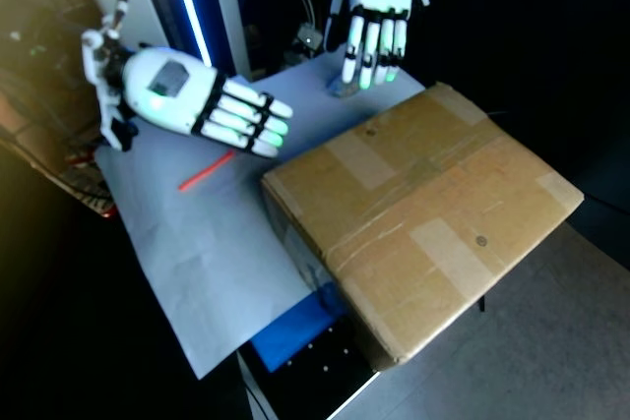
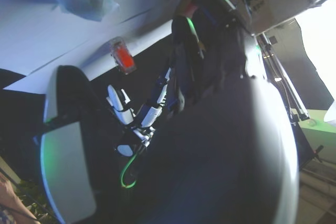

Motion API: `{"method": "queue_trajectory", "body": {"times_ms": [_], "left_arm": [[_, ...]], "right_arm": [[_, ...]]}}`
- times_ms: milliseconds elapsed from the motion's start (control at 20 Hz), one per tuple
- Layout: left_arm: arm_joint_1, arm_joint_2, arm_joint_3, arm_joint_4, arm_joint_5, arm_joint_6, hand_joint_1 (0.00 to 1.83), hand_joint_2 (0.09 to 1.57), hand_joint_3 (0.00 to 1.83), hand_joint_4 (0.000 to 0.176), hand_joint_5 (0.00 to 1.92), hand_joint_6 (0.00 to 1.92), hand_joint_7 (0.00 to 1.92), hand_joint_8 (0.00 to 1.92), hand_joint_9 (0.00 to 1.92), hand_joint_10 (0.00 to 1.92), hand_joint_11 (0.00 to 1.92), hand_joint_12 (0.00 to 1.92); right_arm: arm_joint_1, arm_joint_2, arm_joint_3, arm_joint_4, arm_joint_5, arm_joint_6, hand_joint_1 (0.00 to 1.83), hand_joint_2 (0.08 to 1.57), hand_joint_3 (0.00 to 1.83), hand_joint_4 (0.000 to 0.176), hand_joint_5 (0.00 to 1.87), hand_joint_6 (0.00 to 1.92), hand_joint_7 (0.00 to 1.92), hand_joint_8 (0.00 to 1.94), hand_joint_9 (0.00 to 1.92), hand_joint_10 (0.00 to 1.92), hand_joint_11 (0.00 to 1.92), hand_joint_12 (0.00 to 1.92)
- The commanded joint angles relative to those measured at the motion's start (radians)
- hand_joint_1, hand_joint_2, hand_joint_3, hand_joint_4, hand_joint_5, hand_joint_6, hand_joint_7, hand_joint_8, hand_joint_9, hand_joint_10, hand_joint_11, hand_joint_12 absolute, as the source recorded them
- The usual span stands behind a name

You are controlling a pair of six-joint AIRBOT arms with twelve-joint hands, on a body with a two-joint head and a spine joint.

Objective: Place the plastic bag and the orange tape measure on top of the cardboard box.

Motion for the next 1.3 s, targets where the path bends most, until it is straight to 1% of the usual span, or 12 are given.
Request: {"method": "queue_trajectory", "body": {"times_ms": [0, 150, 250, 350, 500, 600, 700, 850, 1050, 1100, 1200, 1250], "left_arm": [[-0.001, 0.002, -0.002, 0.024, 0.113, -0.001, 0.65, 0.99, 0.0, 0.005, 0.22, 0.0, 0.17, 0.01, 0.0, 0.37, 0.0, 0.99], [0.0, -0.001, -0.002, 0.017, 0.111, -0.001, 0.61, 1.0, 0.0, 0.012, 0.17, 0.0, 0.11, 0.0, 0.01, 0.18, 0.0, 0.72], [0.001, -0.005, 0.004, 0.007, 0.111, -0.001, 0.58, 0.97, 0.0, 0.011, 0.19, 0.0, 0.14, 0.01, 0.04, 0.22, 0.0, 0.96], [0.002, -0.019, 0.017, -0.007, 0.099, -0.001, 0.62, 0.94, 0.0, 0.038, 0.19, 0.0, 0.16, 0.0, 0.03, 0.32, 0.0, 1.09], [0.008, -0.059, 0.04, -0.04, 0.075, -0.001, 0.58, 0.95, 0.0, 0.043, 0.15, 0.0, 0.1, 0.0, 0.0, 0.34, 0.0, 1.1], [0.034, -0.073, 0.043, -0.063, 0.074, -0.001, 0.6, 0.93, 0.0, 0.027, 0.19, 0.01, 0.13, 0.01, 0.0, 0.44, 0.0, 1.31], [0.055, -0.085, 0.043, -0.08, 0.075, -0.001, 0.61, 0.93, 0.0, 0.063, 0.18, 0.01, 0.12, 0.01, 0.0, 0.43, 0.0, 1.26], [0.08, -0.095, 0.034, -0.094, 0.089, -0.001, 0.59, 0.93, 0.0, 0.029, 0.22, 0.01, 0.14, 0.01, 0.0, 0.43, 0.0, 1.17], [0.085, -0.136, 0.06, -0.111, 0.092, -0.001, 0.56, 0.96, 0.0, 0.032, 0.19, 0.0, 0.12, 0.0, 0.0, 0.35, 0.0, 1.06], [0.085, -0.148, 0.067, -0.118, 0.091, -0.001, 0.6, 0.96, 0.0, 0.006, 0.22, 0.01, 0.15, 0.01, 0.0, 0.4, 0.0, 1.08], [0.091, -0.173, 0.079, -0.134, 0.082, -0.001, 0.56, 0.98, 0.0, 0.028, 0.18, 0.0, 0.13, 0.0, 0.0, 0.39, 0.0, 0.9], [0.096, -0.182, 0.084, -0.142, 0.075, -0.001, 0.55, 0.97, 0.0, 0.039, 0.18, 0.0, 0.14, 0.0, 0.0, 0.44, 0.0, 1.03]], "right_arm": [[0.006, 0.0, -0.002, -0.022, -0.106, 0.005, 0.49, 0.86, 0.0, 0.0, 0.26, 0.35, 0.39, 0.04, 0.21, 0.54, 0.0, 1.38], [0.003, 0.0, -0.002, -0.008, -0.107, 0.005, 0.49, 0.87, 0.0, 0.0, 0.21, 0.31, 0.36, 0.01, 0.19, 0.52, 0.0, 1.32], [0.002, 0.0, 0.0, 0.002, -0.112, 0.004, 0.39, 0.91, 0.0, 0.0, 0.25, 0.23, 0.39, 0.01, 0.23, 0.53, 0.0, 1.4], [0.001, 0.0, 0.009, 0.015, -0.115, 0.004, 0.56, 0.85, 0.0, 0.0, 0.22, 0.16, 0.3, 0.01, 0.13, 0.52, 0.0, 1.26], [-0.004, -0.005, 0.031, 0.037, -0.115, 0.004, 0.48, 0.86, 0.0, 0.0, 0.22, 0.15, 0.3, 0.0, 0.11, 0.54, 0.0, 1.22], [-0.007, -0.025, 0.045, 0.053, -0.115, -0.015, 0.43, 0.85, 0.0, 0.0, 0.19, 0.14, 0.28, 0.0, 0.07, 0.6, 0.0, 1.2], [-0.007, -0.041, 0.045, 0.073, -0.114, -0.058, 0.43, 0.83, 0.0, 0.0, 0.24, 0.16, 0.34, 0.02, 0.01, 0.85, 0.0, 1.4], [-0.014, -0.071, 0.051, 0.076, -0.112, -0.058, 0.52, 0.84, 0.0, 0.0, 0.24, 0.18, 0.36, 0.03, 0.03, 0.91, 0.0, 1.44], [-0.037, -0.116, 0.076, 0.096, -0.112, -0.058, 0.49, 0.82, 0.0, 0.0, 0.3, 0.11, 0.39, 0.02, 0.15, 0.72, 0.0, 1.35], [-0.041, -0.126, 0.084, 0.103, -0.111, -0.062, 0.48, 0.82, 0.0, 0.0, 0.28, 0.08, 0.36, 0.01, 0.12, 0.69, 0.0, 1.28], [-0.044, -0.144, 0.087, 0.138, -0.102, -0.141, 0.46, 0.8, 0.0, 0.0, 0.32, 0.08, 0.4, 0.02, 0.15, 0.66, 0.0, 1.28], [-0.044, -0.153, 0.089, 0.149, -0.097, -0.164, 0.46, 0.78, 0.0, 0.0, 0.35, 0.08, 0.42, 0.03, 0.18, 0.66, 0.0, 1.3]]}}
